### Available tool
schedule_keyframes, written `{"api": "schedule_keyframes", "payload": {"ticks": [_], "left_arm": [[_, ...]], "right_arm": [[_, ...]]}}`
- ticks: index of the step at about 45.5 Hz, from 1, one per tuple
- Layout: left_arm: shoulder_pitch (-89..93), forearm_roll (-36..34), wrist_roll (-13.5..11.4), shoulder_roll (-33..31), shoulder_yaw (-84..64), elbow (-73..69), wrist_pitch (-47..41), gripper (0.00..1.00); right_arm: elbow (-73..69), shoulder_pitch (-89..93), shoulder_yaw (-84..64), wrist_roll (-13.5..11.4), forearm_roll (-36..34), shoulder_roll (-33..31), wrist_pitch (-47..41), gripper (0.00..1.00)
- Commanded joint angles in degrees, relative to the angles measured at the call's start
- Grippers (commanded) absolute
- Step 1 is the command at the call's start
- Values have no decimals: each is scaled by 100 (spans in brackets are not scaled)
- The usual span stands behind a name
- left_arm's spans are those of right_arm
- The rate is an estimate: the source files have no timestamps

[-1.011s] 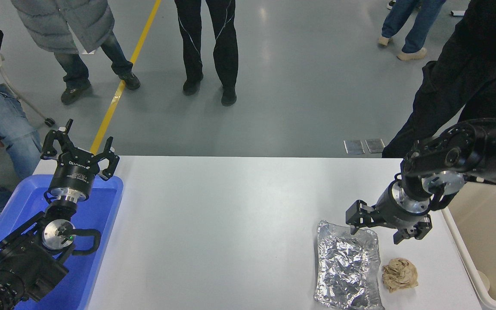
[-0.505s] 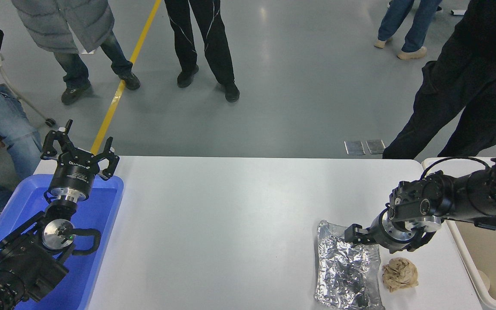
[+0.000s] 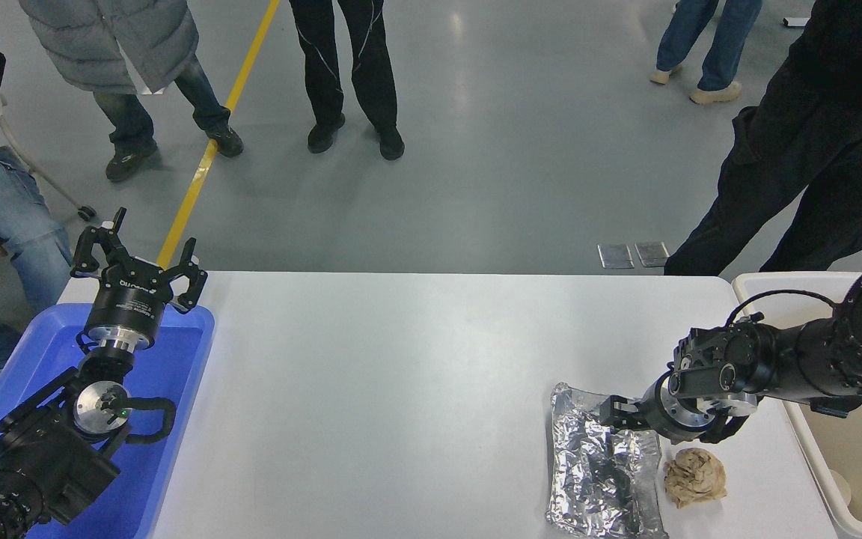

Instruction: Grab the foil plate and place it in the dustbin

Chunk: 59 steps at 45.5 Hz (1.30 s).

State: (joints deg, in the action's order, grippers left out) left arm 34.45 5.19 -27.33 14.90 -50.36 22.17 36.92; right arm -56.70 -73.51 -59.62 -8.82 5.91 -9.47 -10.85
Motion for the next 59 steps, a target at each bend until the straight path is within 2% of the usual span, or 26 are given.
{"api": "schedule_keyframes", "payload": {"ticks": [1,6,9,10,29,38,56,59], "left_arm": [[0,0,0,5,0,7,0,98],[0,0,0,-4,0,6,0,98],[0,0,0,5,0,-2,0,98],[0,0,0,5,0,6,0,98],[0,0,0,-4,0,-2,0,98],[0,0,0,5,0,7,0,98],[0,0,0,5,0,-2,0,98],[0,0,9,5,0,6,0,98]], "right_arm": [[36,91,3,3,-64,15,-13,49],[-17,82,12,3,-90,7,-75,23],[-69,73,12,3,-99,-20,-92,2],[-87,65,12,3,-99,-20,-101,0],[-342,-137,12,3,-512,-99,-224,0],[-1176,-813,3,12,-512,-450,-347,0],[-2310,-3897,-155,38,-530,-1557,-3386,0],[-2477,-4513,-243,38,-547,-1698,-3415,0]]}}
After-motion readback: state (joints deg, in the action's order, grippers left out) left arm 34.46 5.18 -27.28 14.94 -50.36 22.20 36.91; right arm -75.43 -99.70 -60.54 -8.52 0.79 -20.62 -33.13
